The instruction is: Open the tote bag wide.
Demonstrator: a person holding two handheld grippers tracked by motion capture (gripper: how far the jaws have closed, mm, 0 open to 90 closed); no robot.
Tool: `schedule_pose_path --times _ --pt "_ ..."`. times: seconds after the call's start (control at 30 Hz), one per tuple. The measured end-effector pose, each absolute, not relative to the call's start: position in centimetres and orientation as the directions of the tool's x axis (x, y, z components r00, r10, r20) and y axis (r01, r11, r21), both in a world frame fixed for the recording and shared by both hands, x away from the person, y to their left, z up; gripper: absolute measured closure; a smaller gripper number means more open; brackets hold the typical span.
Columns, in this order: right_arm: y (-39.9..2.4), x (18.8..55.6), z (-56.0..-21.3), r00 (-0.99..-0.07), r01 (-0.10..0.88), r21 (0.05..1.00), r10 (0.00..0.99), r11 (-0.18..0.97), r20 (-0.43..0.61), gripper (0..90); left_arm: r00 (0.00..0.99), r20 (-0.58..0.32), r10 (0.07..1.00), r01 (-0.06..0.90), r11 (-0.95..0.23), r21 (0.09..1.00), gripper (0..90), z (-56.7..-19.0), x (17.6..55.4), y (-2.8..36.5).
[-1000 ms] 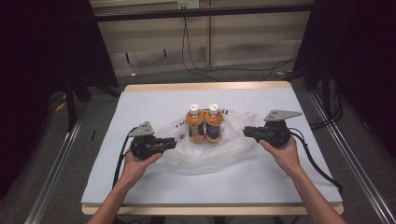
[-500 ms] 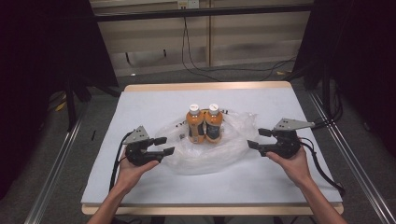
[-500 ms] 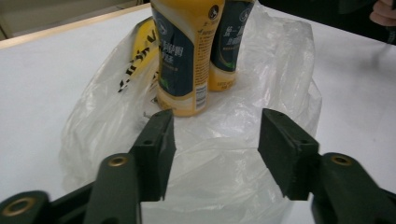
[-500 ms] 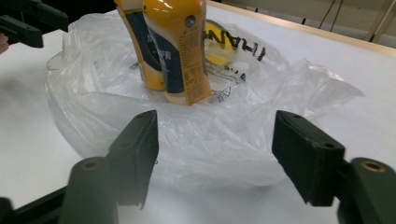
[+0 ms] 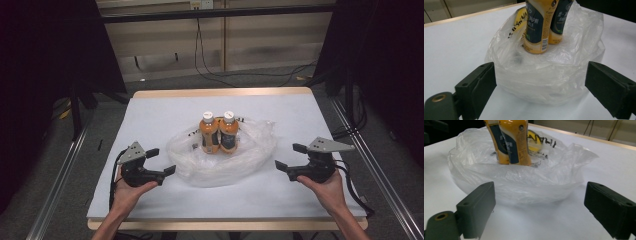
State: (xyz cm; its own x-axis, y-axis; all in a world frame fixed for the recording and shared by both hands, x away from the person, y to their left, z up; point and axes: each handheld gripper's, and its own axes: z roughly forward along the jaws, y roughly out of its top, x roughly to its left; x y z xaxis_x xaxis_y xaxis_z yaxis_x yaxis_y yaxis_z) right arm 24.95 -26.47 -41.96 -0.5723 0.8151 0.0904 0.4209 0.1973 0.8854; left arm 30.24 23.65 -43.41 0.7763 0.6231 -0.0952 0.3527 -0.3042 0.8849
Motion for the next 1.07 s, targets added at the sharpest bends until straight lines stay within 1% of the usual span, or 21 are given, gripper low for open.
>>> schedule_pose_path --times 0.1,0.2,0.3,0.4,0.47,0.57,0.63,0.7,0.77,0.83,0.87,0.9,1.0,1.07 --pt "-27.2 24.0 -42.0 -0.553 0.424 0.888 0.828 0.180 0.096 8.2 0.777 -0.086 0.624 0.355 -0.321 0.878 7.8 -43.6 29.6 24.2" --pt "-27.8 23.1 -42.4 -0.538 0.429 0.885 0.838 0.180 0.090 8.6 0.769 -0.127 0.626 0.390 -0.303 0.869 6.5 -44.2 29.1 24.7" --pt "-28.3 22.1 -43.1 -0.514 0.434 0.891 0.848 0.133 0.125 8.7 0.759 -0.119 0.640 0.395 -0.307 0.866 5.7 -44.5 28.3 25.0" --pt "-28.1 21.0 -43.7 -0.497 0.442 0.885 0.861 0.143 0.109 8.4 0.759 -0.079 0.646 0.373 -0.333 0.866 4.7 -44.2 27.4 25.0" --pt "-27.9 20.4 -43.7 -0.494 0.437 0.890 0.862 0.134 0.112 7.5 0.752 -0.090 0.653 0.381 -0.319 0.868 4.7 -44.1 26.7 24.9" --pt "-27.9 19.3 -43.3 -0.484 0.426 0.897 0.867 0.115 0.119 7.1 0.749 -0.077 0.658 0.380 -0.332 0.863 4.3 -44.2 25.5 24.9" --pt "-28.1 18.5 -43.3 -0.480 0.431 0.898 0.866 0.093 0.141 7.0 0.759 -0.096 0.644 0.391 -0.333 0.858 4.3 -44.2 24.6 25.2" --pt "-28.3 17.6 -43.6 -0.477 0.444 0.892 0.866 0.089 0.151 7.0 0.757 -0.126 0.641 0.398 -0.298 0.868 3.7 -44.3 23.9 25.5" --pt "-28.6 16.7 -44.0 -0.471 0.456 0.885 0.869 0.092 0.153 7.0 0.773 -0.133 0.621 0.399 -0.312 0.862 1.8 -44.8 23.3 25.7" --pt "-29.0 16.0 -44.3 -0.466 0.470 0.878 0.869 0.085 0.166 6.3 0.776 -0.165 0.608 0.421 -0.304 0.855 2.0 -45.1 23.0 25.7" --pt "-29.1 15.8 -44.4 -0.454 0.468 0.880 0.876 0.081 0.161 6.0 0.782 -0.169 0.599 0.411 -0.292 0.864 2.4 -45.0 22.9 25.8" --pt "-29.1 15.6 -44.3 -0.455 0.468 0.880 0.875 0.079 0.163 6.0 0.781 -0.157 0.605 0.400 -0.291 0.869 2.2 -44.9 22.9 25.7" --pt "-29.2 15.7 -44.3 -0.449 0.459 0.884 0.881 0.085 0.149 5.6 0.754 -0.127 0.645 0.429 -0.337 0.838 2.5 -45.3 23.5 25.2" --pt "-29.3 16.0 -44.3 -0.451 0.458 0.884 0.881 0.092 0.142 5.6 0.755 -0.123 0.644 0.433 -0.348 0.831 2.8 -45.5 23.9 25.1"
